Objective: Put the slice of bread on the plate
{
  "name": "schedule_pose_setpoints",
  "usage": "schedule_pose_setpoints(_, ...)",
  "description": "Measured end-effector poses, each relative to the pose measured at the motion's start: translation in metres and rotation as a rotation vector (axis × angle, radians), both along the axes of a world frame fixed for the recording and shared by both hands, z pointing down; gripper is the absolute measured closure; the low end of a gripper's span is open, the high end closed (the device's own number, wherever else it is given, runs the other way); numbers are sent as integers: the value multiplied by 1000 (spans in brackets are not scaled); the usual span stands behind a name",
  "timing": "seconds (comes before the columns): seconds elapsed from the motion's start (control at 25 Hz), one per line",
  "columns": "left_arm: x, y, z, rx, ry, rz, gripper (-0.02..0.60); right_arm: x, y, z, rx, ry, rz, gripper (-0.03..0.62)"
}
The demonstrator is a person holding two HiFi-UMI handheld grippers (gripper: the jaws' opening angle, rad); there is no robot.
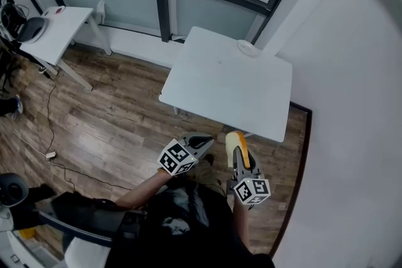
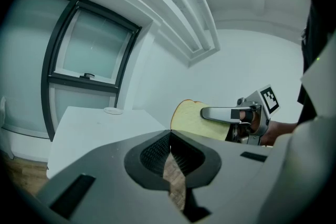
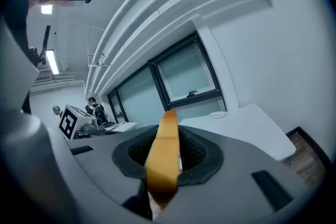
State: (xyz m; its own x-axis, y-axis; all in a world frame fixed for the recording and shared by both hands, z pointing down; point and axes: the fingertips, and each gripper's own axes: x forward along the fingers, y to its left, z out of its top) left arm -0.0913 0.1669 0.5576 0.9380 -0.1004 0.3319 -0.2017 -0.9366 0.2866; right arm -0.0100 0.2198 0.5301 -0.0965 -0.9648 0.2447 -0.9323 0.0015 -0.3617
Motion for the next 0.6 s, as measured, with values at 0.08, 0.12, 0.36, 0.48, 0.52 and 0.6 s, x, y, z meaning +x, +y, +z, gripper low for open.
schedule_pose_setpoints(0.08, 15, -11, 0, -3, -3, -3, 577, 15, -12, 1, 1, -6, -8, 497)
schedule_pose_setpoints(0.12, 24, -17, -1, -3, 1, -6, 577, 23, -19, -1, 5, -3, -14, 497)
schedule_pose_setpoints(0.36, 95, -56, -8, 15, 11, -14, 577, 89, -58, -9, 14, 30, -56, 497)
schedule_pose_setpoints(0.48, 120, -66, -9, 16, 7, -23, 577, 113, -71, -7, 7, 21, -82, 497)
schedule_pose_setpoints(0.52, 126, -68, -9, 15, 6, -29, 577, 119, -75, -5, 4, 17, -91, 497)
schedule_pose_setpoints(0.6, 135, -73, -7, 10, 7, -44, 577, 129, -81, -3, 4, 7, -108, 497)
